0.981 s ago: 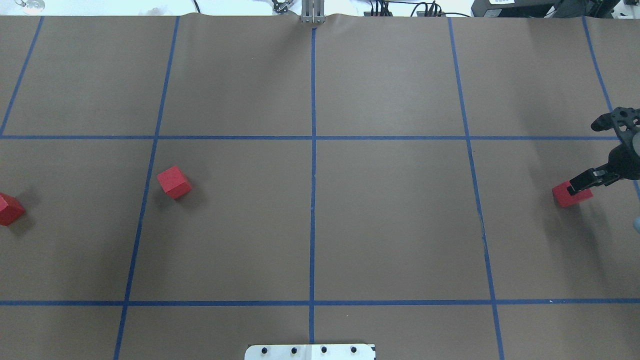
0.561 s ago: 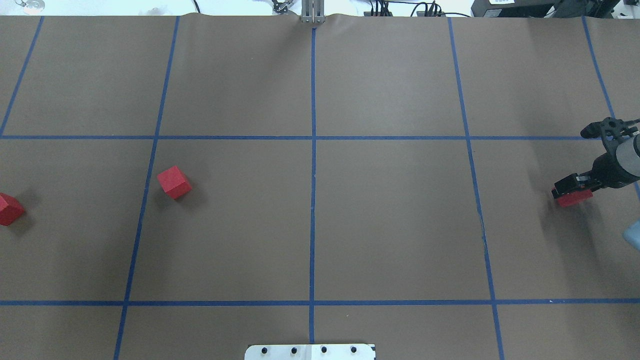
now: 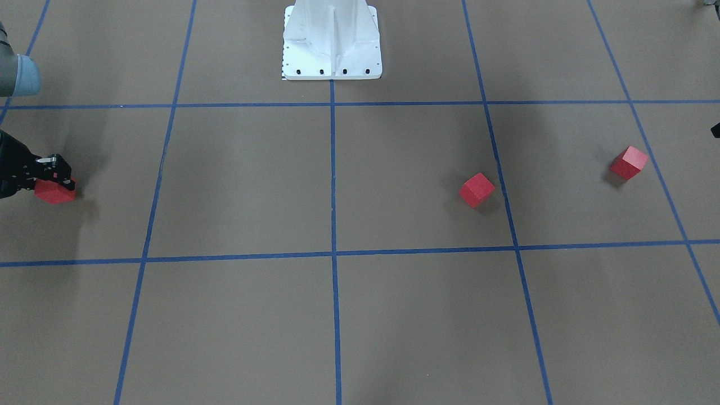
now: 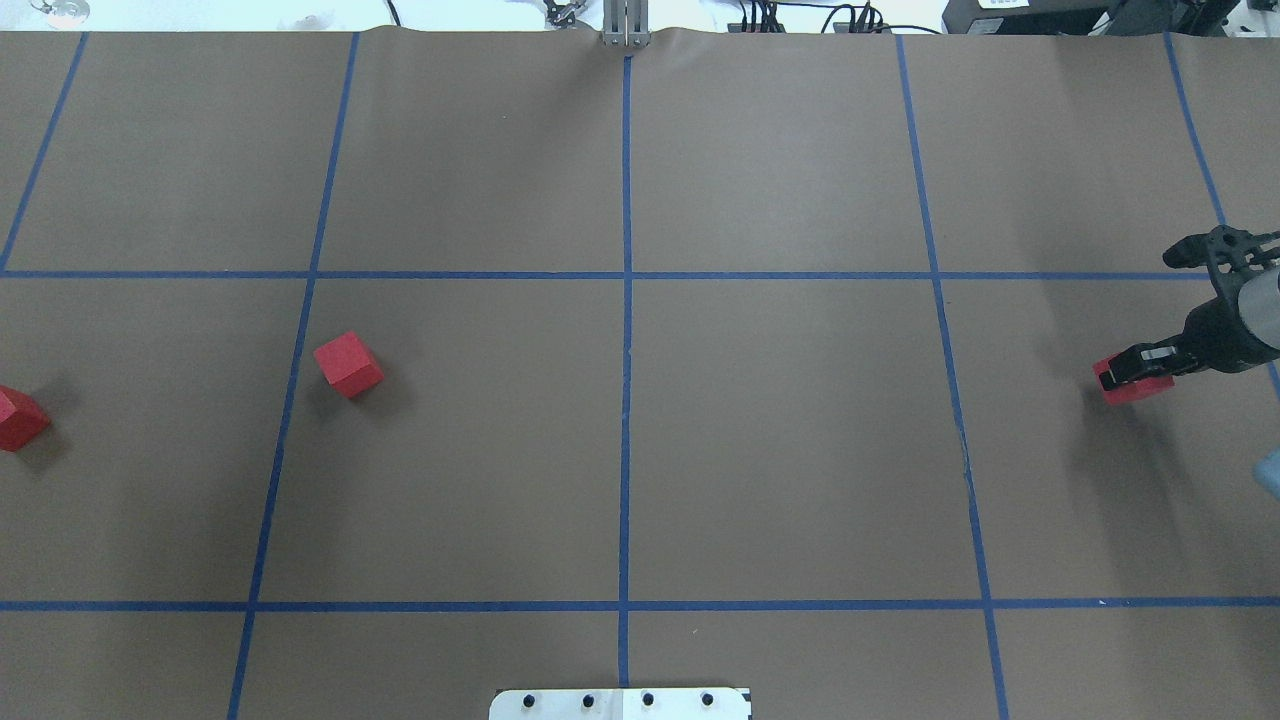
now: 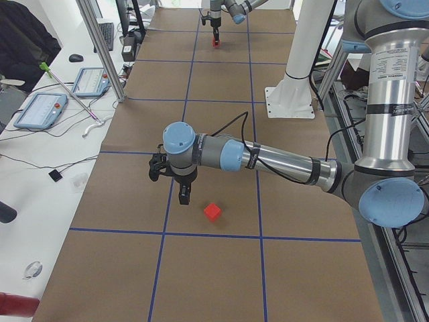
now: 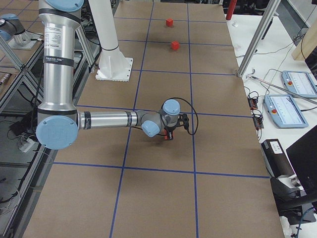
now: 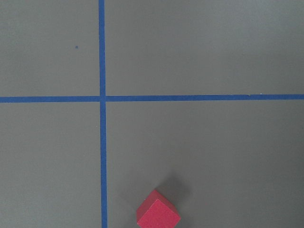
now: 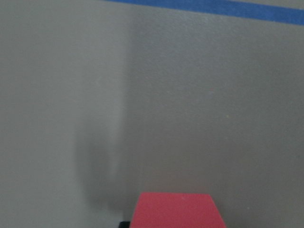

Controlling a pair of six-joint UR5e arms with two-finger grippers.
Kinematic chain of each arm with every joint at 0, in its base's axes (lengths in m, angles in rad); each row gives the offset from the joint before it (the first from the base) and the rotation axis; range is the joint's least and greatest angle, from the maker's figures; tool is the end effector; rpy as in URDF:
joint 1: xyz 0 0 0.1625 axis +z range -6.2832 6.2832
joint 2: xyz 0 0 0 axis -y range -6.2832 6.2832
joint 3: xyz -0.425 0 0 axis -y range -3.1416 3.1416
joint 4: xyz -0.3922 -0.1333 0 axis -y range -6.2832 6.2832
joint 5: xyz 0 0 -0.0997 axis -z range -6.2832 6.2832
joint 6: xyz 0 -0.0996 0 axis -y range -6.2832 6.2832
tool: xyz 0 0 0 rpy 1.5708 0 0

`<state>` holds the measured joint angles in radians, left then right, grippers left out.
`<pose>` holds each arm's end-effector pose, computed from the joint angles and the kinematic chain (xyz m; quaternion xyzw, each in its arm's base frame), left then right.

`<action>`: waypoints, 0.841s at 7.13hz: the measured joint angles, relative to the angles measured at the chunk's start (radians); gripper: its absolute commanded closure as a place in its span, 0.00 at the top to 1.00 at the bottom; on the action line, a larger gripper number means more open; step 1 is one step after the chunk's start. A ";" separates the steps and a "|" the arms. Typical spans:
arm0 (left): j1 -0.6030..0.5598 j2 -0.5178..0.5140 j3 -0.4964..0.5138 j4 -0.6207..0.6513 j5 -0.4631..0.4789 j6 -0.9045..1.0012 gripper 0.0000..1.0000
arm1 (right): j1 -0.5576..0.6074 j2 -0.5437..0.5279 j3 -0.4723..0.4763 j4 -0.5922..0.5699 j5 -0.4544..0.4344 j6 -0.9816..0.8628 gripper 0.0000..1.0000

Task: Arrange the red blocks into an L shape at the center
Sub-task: 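Reach the right gripper down to the red cube near it and grasp it, then carry the red cube with the right gripper to the table center and release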

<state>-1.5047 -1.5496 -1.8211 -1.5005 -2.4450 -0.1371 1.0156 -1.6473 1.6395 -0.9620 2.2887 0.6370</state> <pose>-0.0250 -0.4842 0.5457 0.0287 0.4271 0.0015 0.9038 -0.1977 -0.4473 0.5948 0.0410 -0.4333 -0.0673 0.8978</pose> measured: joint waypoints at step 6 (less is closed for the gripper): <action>0.013 0.002 -0.007 -0.040 -0.060 0.001 1.00 | -0.293 0.544 0.116 -0.394 -0.210 0.617 0.00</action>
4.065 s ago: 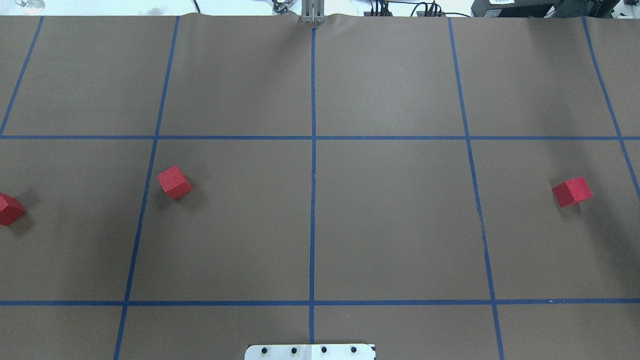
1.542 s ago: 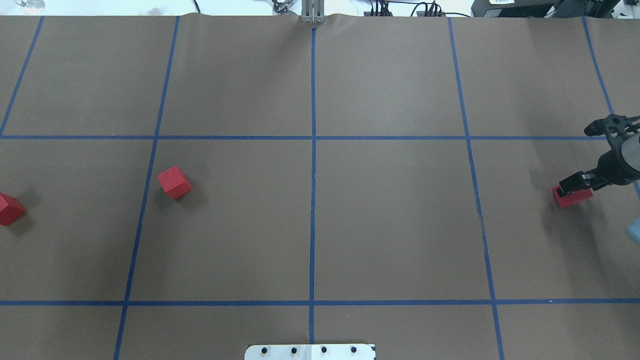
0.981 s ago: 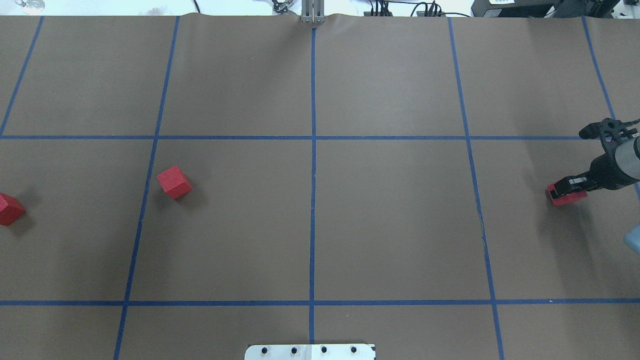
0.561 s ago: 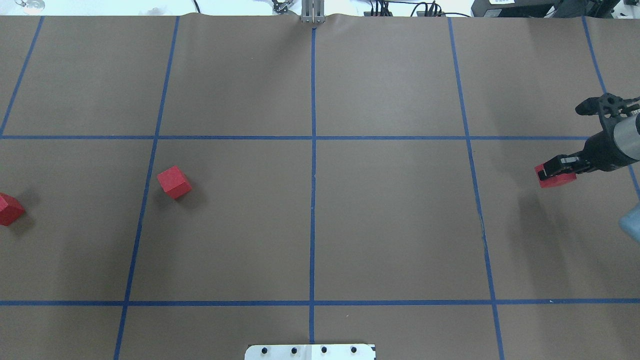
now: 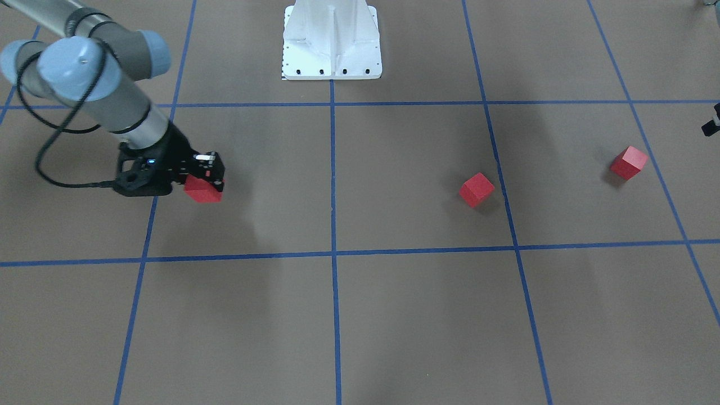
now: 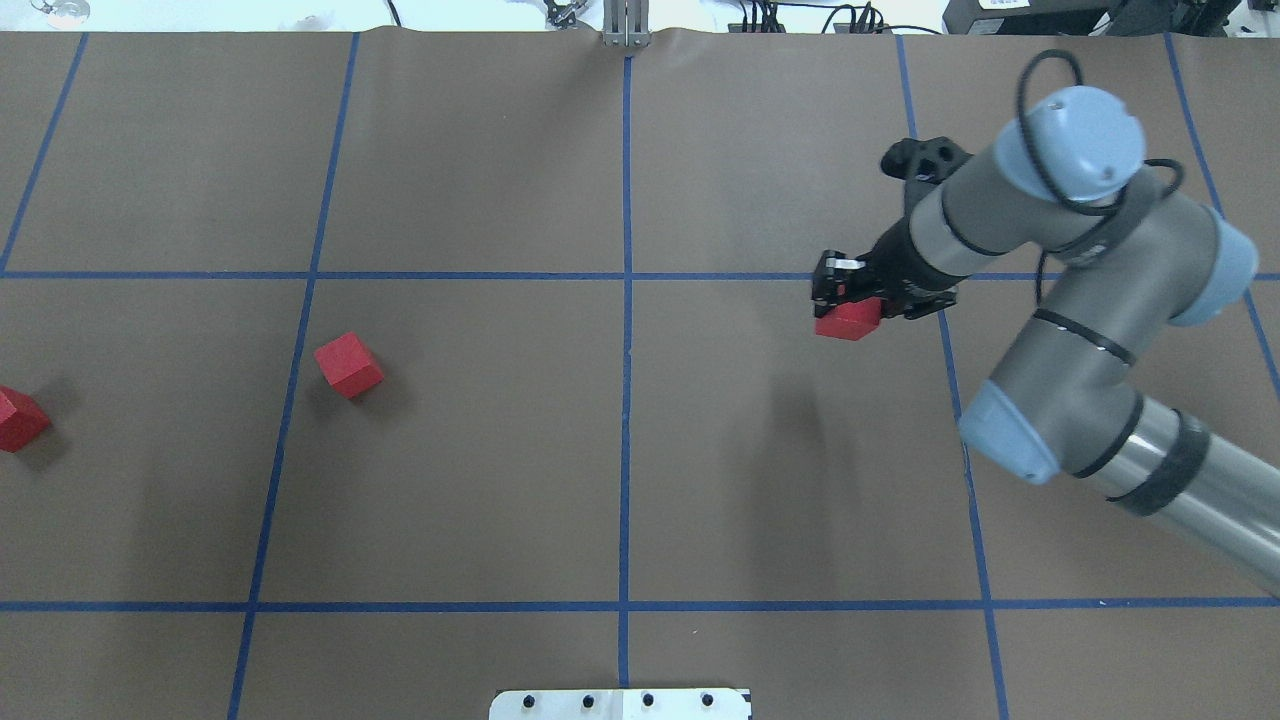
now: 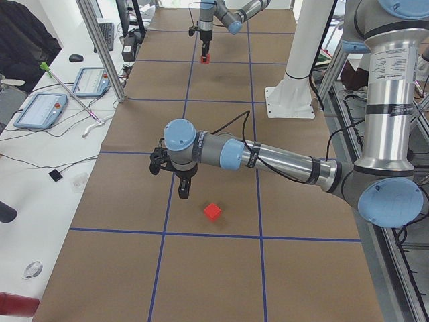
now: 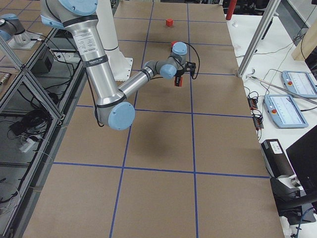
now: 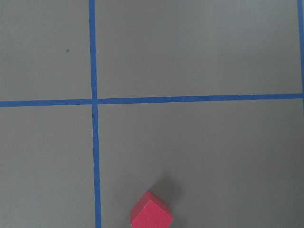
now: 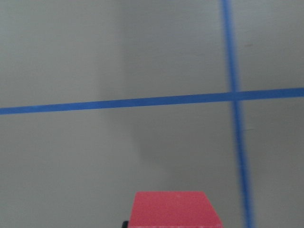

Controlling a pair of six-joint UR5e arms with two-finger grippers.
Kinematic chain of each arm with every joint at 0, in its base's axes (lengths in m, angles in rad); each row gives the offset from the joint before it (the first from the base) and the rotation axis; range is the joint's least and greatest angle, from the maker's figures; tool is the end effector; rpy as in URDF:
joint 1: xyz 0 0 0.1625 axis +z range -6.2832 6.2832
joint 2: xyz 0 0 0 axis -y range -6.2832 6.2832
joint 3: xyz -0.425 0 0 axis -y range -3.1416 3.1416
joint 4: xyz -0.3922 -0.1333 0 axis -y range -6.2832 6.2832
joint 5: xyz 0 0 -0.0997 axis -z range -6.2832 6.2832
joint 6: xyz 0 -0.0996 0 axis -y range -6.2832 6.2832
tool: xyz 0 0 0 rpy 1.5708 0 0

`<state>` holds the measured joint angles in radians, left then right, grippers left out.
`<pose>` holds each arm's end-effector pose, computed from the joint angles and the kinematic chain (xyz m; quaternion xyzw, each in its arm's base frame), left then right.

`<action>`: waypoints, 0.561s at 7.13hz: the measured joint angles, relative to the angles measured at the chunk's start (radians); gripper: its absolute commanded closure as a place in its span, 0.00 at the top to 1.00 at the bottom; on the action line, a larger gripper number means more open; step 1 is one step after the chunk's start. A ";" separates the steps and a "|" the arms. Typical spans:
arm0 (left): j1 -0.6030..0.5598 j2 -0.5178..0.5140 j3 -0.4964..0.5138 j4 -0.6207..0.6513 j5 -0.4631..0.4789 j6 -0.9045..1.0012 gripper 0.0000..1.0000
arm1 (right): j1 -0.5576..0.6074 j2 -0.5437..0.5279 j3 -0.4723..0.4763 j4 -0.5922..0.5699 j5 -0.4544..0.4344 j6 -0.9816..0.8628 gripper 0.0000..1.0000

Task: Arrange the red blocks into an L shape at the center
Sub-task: 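Carry the red cube with the right gripper to the table center and release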

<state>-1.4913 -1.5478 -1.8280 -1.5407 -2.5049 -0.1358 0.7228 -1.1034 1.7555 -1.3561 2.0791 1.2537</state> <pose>-0.0148 -0.4841 0.5341 0.0423 0.4551 0.0208 0.8892 -0.4194 -0.4830 0.2842 0.0039 -0.4661 0.0735 0.8817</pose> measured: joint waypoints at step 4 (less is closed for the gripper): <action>0.002 0.001 0.002 -0.007 -0.024 -0.001 1.00 | -0.192 0.338 -0.239 -0.096 -0.116 0.174 0.00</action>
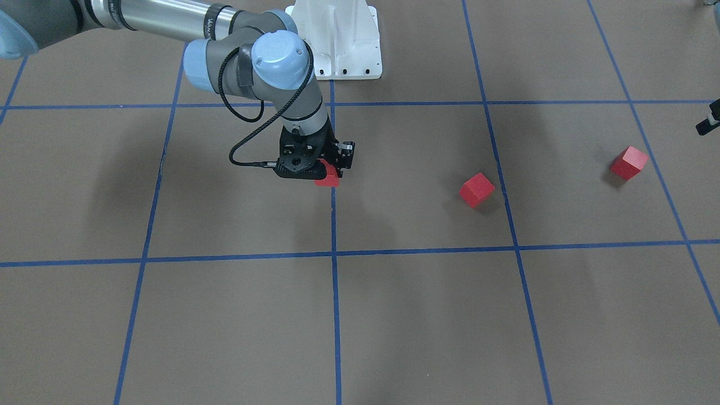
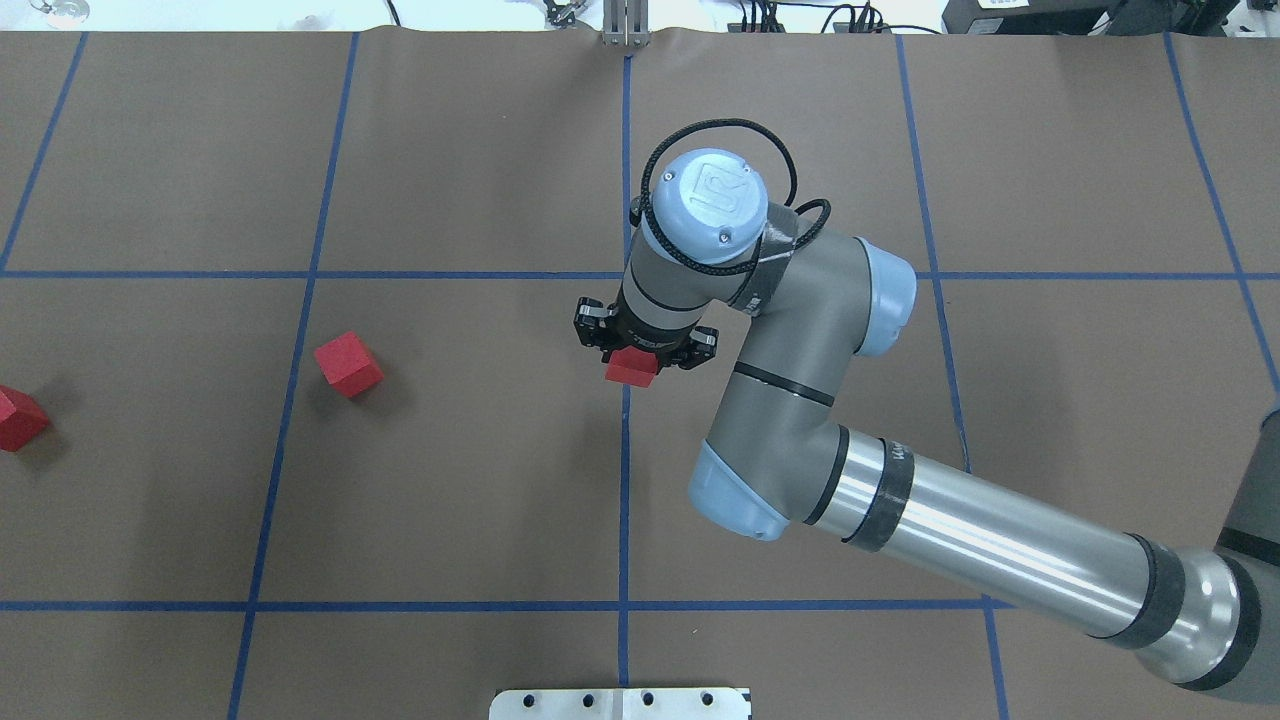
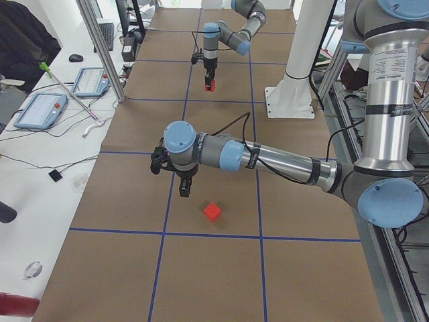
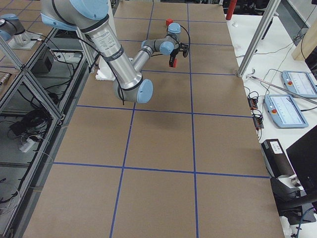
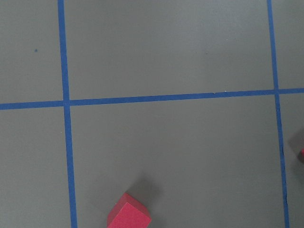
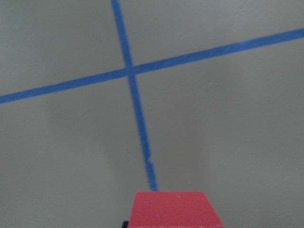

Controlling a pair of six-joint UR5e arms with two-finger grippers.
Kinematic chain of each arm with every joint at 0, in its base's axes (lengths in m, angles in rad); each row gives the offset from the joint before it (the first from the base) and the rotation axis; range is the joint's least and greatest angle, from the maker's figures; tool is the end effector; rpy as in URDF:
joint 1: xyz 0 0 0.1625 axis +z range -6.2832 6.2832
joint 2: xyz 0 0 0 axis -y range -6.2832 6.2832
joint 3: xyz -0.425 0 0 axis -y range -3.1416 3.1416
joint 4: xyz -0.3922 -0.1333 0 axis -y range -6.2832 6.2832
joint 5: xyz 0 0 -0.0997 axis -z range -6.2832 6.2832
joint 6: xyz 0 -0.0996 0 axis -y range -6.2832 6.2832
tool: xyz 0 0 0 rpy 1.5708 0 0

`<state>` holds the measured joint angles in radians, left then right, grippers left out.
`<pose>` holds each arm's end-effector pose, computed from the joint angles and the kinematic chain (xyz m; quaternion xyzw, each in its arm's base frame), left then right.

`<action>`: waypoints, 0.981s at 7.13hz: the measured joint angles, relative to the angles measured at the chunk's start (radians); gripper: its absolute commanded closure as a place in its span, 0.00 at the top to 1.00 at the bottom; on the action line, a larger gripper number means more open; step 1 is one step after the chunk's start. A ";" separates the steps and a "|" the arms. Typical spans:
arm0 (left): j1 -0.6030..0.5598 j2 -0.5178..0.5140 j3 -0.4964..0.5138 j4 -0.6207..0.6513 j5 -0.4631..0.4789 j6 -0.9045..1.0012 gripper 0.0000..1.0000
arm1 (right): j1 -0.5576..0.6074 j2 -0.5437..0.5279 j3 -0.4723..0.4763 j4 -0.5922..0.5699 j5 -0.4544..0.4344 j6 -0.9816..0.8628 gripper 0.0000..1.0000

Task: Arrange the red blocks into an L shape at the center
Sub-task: 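Carry the red cube with the right gripper to the table center and release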

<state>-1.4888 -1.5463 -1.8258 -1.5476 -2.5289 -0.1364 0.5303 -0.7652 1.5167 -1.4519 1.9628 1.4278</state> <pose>-0.0123 -0.4834 0.5333 0.0413 0.4657 0.0237 0.8836 -0.5796 -0.4502 0.1722 -0.0301 -0.4486 0.0906 0.8886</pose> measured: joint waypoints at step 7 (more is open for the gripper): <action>-0.001 -0.001 -0.003 -0.001 -0.001 0.000 1.00 | -0.073 0.011 -0.082 0.001 -0.090 -0.010 0.65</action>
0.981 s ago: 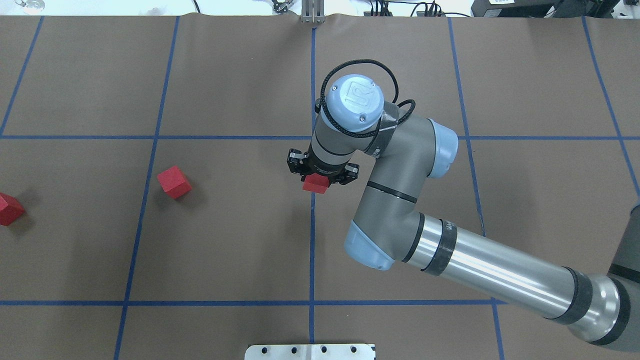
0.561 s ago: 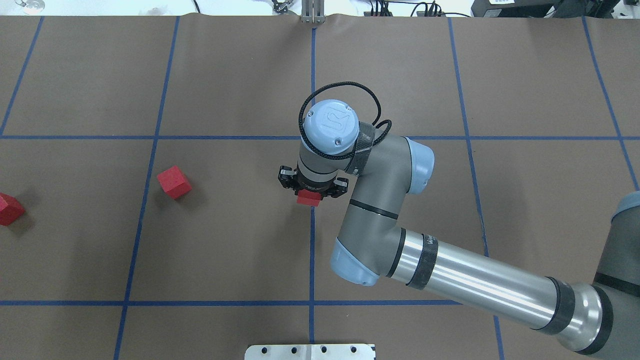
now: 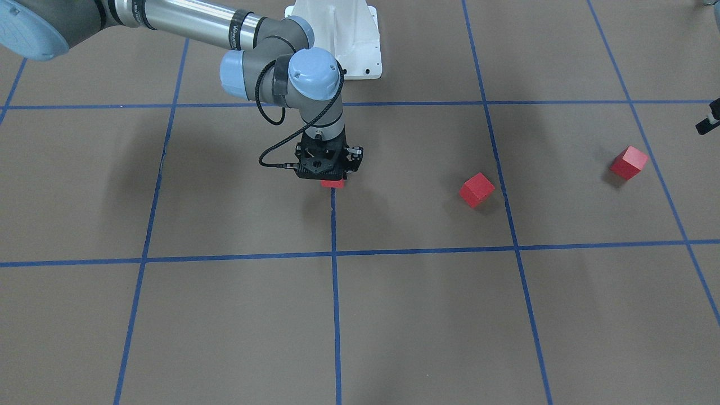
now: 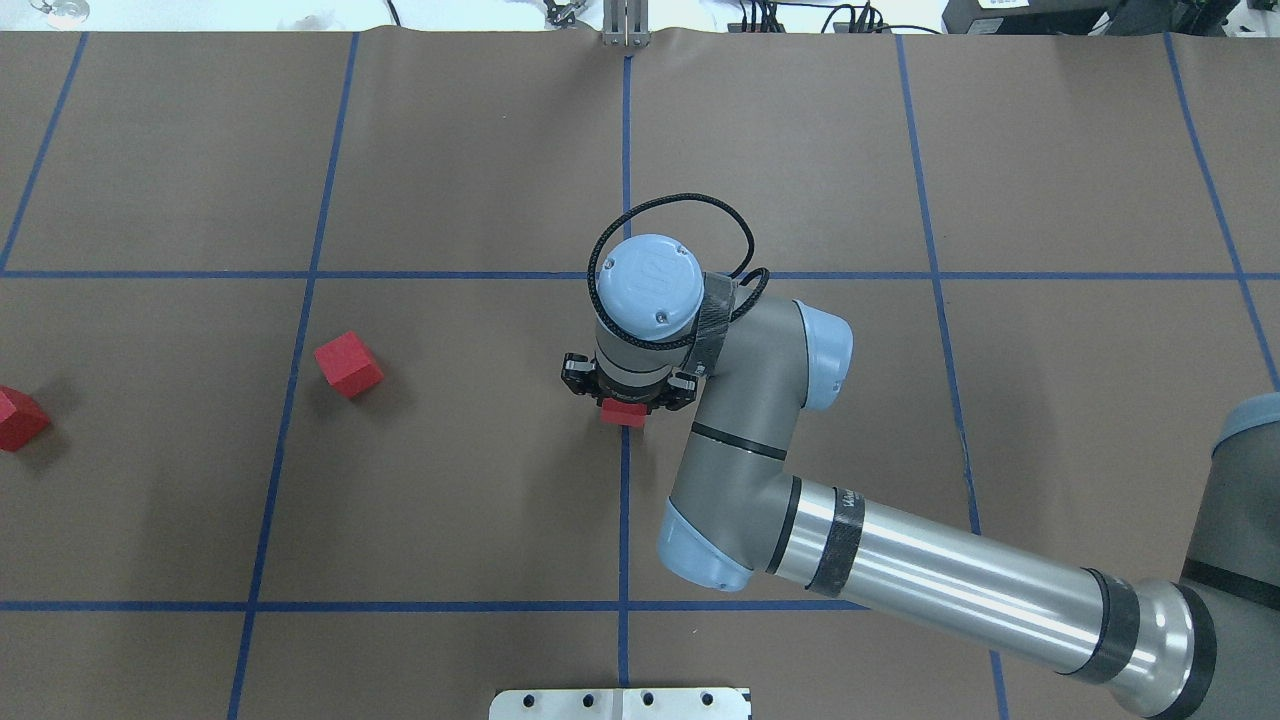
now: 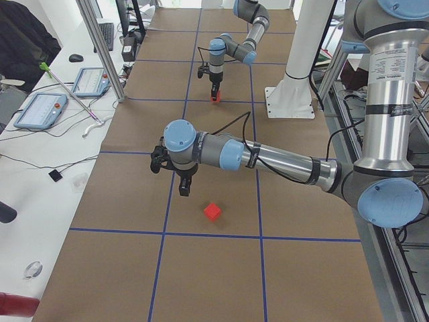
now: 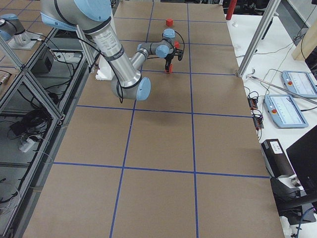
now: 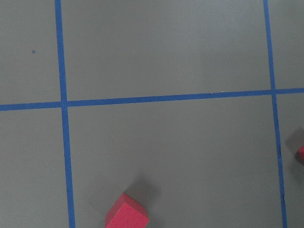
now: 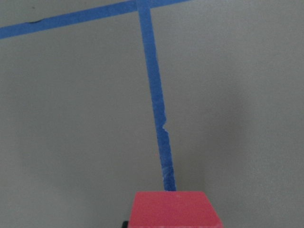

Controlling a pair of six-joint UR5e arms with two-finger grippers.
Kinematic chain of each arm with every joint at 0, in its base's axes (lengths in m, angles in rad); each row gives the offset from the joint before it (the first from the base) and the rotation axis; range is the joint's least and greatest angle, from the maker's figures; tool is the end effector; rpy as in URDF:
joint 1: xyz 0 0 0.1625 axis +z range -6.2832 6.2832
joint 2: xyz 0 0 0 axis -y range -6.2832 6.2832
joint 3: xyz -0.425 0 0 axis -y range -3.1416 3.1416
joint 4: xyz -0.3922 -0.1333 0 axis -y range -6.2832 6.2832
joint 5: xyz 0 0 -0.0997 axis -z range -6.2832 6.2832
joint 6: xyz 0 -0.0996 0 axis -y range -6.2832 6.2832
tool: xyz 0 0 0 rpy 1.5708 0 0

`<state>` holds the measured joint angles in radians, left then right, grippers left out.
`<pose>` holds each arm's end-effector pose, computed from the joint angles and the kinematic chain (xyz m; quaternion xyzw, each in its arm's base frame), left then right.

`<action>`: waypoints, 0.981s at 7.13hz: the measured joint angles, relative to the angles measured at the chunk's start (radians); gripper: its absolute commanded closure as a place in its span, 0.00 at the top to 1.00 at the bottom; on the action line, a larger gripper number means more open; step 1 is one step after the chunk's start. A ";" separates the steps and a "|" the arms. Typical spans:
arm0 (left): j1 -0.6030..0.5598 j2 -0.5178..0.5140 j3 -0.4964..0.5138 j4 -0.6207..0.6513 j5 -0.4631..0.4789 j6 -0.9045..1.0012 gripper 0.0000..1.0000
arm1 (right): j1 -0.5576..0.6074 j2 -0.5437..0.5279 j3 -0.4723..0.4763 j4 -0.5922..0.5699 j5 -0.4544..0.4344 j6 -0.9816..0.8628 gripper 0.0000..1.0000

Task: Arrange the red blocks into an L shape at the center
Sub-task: 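Carry the red cube with the right gripper to the table center and release, then lift the right gripper away while the left gripper grasps the nearer red cube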

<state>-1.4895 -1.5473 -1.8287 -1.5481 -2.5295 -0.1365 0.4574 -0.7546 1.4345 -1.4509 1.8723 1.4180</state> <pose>-0.0126 -0.4836 0.5313 0.0434 0.4661 0.0244 0.8833 -0.6292 -0.4253 0.2018 -0.0163 -0.4087 0.0804 0.9090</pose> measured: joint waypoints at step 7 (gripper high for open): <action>0.263 -0.119 -0.001 -0.135 -0.015 -0.524 1.00 | -0.010 -0.010 0.052 0.000 -0.048 -0.055 1.00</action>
<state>-1.2268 -1.6661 -1.8297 -1.6828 -2.5449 -0.6601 0.4476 -0.7644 1.4869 -1.4510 1.8243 1.3631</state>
